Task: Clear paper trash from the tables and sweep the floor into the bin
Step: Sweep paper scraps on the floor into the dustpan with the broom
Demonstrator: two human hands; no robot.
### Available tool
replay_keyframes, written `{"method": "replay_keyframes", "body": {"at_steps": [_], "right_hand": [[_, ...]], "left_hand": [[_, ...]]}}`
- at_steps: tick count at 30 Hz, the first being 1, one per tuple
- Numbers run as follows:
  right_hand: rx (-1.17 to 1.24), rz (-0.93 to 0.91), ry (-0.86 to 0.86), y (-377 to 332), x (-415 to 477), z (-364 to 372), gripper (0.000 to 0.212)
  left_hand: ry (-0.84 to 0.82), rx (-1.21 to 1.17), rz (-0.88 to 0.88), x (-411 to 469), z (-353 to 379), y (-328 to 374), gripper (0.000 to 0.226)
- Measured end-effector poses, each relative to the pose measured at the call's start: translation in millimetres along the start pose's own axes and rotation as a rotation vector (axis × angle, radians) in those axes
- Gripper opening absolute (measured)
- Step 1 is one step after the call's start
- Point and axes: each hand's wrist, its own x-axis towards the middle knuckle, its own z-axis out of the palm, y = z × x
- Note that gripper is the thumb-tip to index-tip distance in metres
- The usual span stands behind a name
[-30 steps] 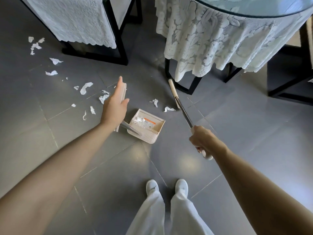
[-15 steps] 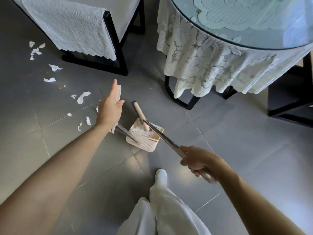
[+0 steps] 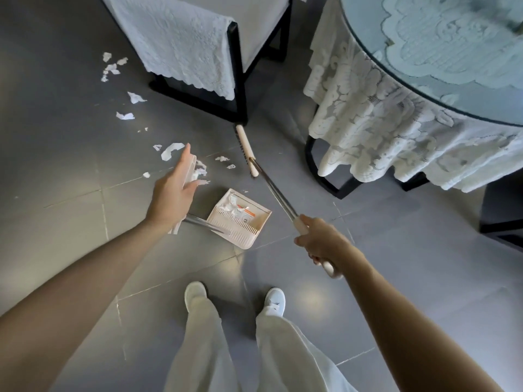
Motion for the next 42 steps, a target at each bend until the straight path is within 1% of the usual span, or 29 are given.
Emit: {"method": "replay_keyframes", "body": {"at_steps": [3,6,8,12,15,17,19,20,21,23,27,30,32,35,38,42], "right_hand": [[-0.090,-0.028,0.024,-23,23,22,0.038],[-0.213,-0.048,0.040,-51,45,38,0.038],[-0.296,-0.048,0.053,-74,59,46,0.038],[-0.383,-0.032,0.043,-130,88,65,0.033],[-0.410,-0.026,-0.050,-169,94,94,0.030],[-0.419,-0.045,-0.146,-191,87,118,0.019],[-0.419,-0.046,-0.168,-206,77,138,0.007],[-0.380,-0.046,-0.160,-208,72,146,0.009],[-0.345,-0.069,-0.151,-207,67,153,0.017],[-0.263,-0.073,-0.081,-206,51,165,0.027],[-0.238,-0.018,0.035,-205,29,182,0.031],[-0.216,0.061,0.106,-210,26,183,0.037],[-0.228,0.111,0.134,-212,30,184,0.037],[-0.177,0.172,0.115,-217,39,188,0.032],[-0.026,0.245,0.044,-223,43,205,0.035],[0.059,0.215,-0.042,-231,36,238,0.042]], "left_hand": [[0.029,0.012,-0.021,-7,-23,-20,0.073],[0.062,-0.004,-0.114,-10,-47,-46,0.071],[0.074,-0.005,-0.155,-14,-67,-68,0.071],[0.072,-0.052,-0.196,-22,-107,-114,0.070],[0.058,-0.078,-0.246,-19,-133,-148,0.071],[0.038,-0.105,-0.256,-15,-150,-169,0.072],[0.015,-0.103,-0.259,-10,-164,-188,0.073],[0.003,-0.081,-0.257,-7,-169,-196,0.073],[-0.010,-0.055,-0.250,-2,-174,-204,0.073],[-0.043,-0.040,-0.225,10,-181,-219,0.072],[-0.114,-0.054,-0.173,30,-190,-240,0.073],[-0.130,-0.035,-0.157,40,-197,-246,0.074],[-0.134,-0.034,-0.148,44,-200,-248,0.075],[-0.135,-0.032,-0.144,46,-203,-251,0.075],[-0.148,-0.024,-0.130,44,-205,-255,0.074],[-0.138,-0.001,-0.084,38,-208,-261,0.073]]}}
